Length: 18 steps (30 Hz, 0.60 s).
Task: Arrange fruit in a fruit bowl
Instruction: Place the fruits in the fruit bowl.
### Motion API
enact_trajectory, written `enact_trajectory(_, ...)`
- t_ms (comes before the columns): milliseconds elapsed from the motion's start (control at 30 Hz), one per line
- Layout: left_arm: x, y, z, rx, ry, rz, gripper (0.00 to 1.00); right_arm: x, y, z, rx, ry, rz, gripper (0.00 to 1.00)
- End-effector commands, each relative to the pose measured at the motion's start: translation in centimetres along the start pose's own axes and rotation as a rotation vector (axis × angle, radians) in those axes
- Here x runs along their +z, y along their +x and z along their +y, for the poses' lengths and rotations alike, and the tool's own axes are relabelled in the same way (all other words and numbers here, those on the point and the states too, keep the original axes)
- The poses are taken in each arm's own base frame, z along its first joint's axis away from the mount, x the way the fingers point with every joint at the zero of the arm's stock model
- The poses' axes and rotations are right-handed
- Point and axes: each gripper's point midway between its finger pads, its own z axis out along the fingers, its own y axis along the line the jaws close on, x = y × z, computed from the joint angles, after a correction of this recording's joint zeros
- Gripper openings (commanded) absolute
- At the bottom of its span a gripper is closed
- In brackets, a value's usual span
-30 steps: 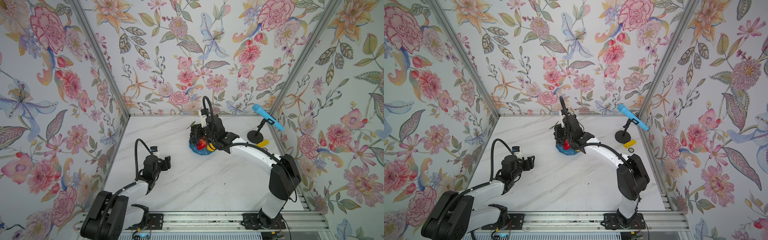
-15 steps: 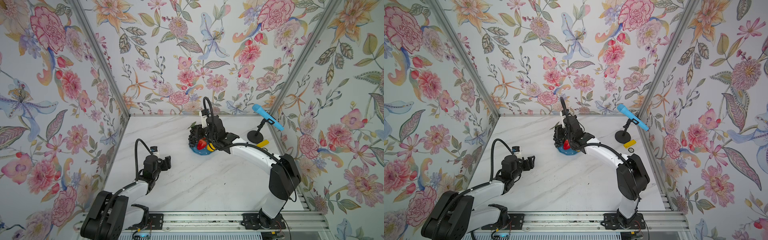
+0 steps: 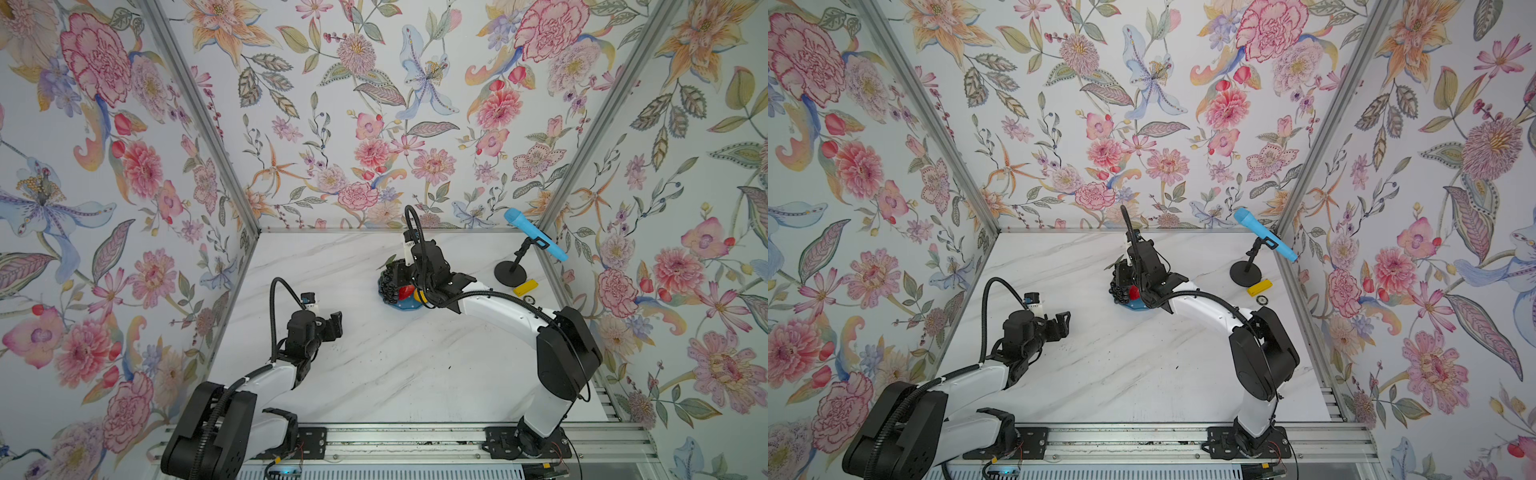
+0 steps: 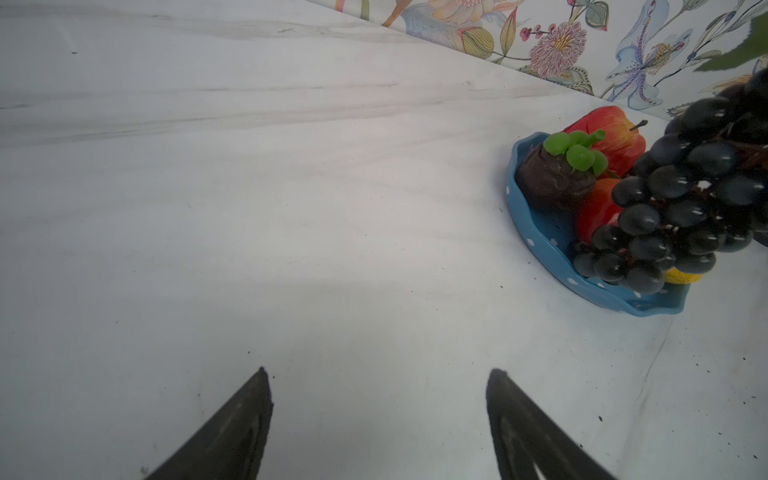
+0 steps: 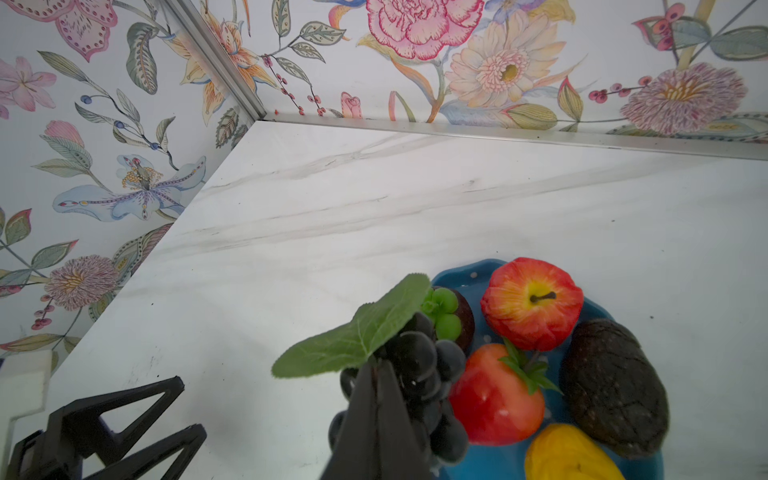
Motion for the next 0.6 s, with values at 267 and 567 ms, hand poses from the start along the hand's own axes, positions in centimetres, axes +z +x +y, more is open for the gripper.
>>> enact_trajectory(267, 0.1, 0.1, 0.0, 0.011, 0.009, 0.001, 0.82, -2.2, -0.6, -2.1, 0.013, 0.053, -0.049, 0.0)
enact_trajectory(567, 0.1, 0.2, 0.0, 0.012, 0.009, 0.001, 0.82, -2.9, -0.2, -3.9, 0.01, 0.117, -0.052, 0.0)
